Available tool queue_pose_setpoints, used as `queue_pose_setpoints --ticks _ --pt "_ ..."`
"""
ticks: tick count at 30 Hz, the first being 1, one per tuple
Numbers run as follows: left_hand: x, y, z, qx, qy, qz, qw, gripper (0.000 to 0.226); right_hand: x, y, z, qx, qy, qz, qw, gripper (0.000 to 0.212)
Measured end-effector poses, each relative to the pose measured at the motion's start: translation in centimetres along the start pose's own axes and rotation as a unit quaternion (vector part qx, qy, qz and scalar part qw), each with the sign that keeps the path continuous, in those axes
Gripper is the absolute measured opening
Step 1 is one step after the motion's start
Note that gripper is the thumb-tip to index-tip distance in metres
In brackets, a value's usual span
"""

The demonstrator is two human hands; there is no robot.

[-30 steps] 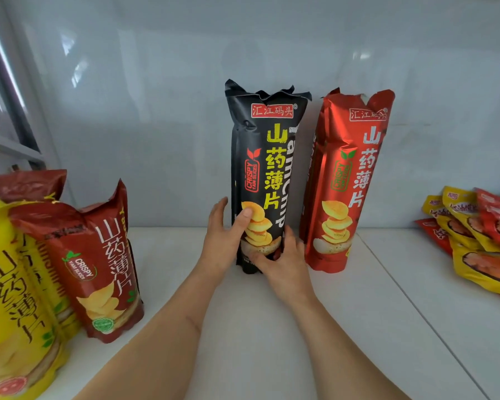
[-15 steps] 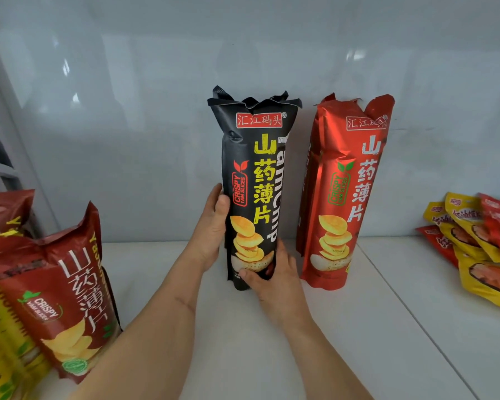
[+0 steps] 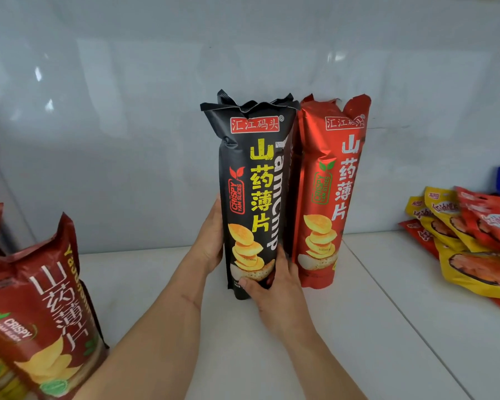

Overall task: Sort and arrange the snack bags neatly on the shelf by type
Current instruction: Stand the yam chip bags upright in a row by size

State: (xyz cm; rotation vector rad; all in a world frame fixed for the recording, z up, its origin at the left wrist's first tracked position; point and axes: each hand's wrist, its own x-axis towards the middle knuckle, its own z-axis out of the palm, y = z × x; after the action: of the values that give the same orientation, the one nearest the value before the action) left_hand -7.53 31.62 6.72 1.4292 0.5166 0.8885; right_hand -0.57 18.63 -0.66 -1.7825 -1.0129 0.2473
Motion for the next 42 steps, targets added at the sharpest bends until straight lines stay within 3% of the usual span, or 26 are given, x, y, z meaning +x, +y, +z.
queue_pose_setpoints --ticks 4,9,11,14,20,27,30,33,36,40,42 --pt "-0.8 -0.2 0.0 -0.024 -0.001 0.045 0.999 0.066 0.2 0.0 0.4 0.003 0.011 0.002 1.000 0.097" --pt "-1.1 -1.3 -1.2 0.043 -0.018 0.089 0.995 0.116 0.4 -0.2 0.8 -0.020 0.023 -0.001 1.000 0.095" --pt "-0.8 -1.3 -1.4 0.067 -0.031 0.086 0.994 0.124 0.4 -0.3 0.8 -0.026 0.029 0.005 0.999 0.096" --pt "-0.3 -1.6 -1.6 0.074 -0.032 0.076 0.994 0.122 0.5 -0.2 0.9 -0.031 0.041 0.016 0.999 0.098" --pt "-0.6 -2.0 -1.6 0.086 -0.015 0.066 0.994 0.090 0.7 0.0 1.0 -0.025 0.047 0.027 0.998 0.102" --pt "-4.9 -2.6 -2.4 0.203 0.032 0.012 0.979 0.090 -0.1 -0.3 0.9 -0.057 0.046 0.036 0.997 0.097" --pt "-7.8 -2.9 -3.0 0.375 0.057 -0.005 0.925 0.076 -1.3 -0.7 0.1 -0.157 0.034 0.046 0.986 0.086" --pt "-11.2 -2.7 -3.2 0.600 0.064 0.016 0.797 0.057 -3.5 -1.1 -1.1 -0.251 0.033 0.017 0.967 0.058" --pt "-14.5 -2.3 -3.3 0.718 0.069 0.058 0.690 0.045 -5.7 -1.6 -1.8 -0.353 0.008 -0.080 0.932 0.034" --pt "-18.2 -1.8 -3.9 0.747 0.114 0.165 0.633 0.023 -7.8 -2.4 -2.1 -0.394 -0.039 -0.193 0.897 0.027" --pt "-20.1 -1.3 -4.2 0.767 0.130 0.180 0.602 0.018 -8.6 -2.9 -2.2 -0.403 -0.050 -0.227 0.885 0.026"
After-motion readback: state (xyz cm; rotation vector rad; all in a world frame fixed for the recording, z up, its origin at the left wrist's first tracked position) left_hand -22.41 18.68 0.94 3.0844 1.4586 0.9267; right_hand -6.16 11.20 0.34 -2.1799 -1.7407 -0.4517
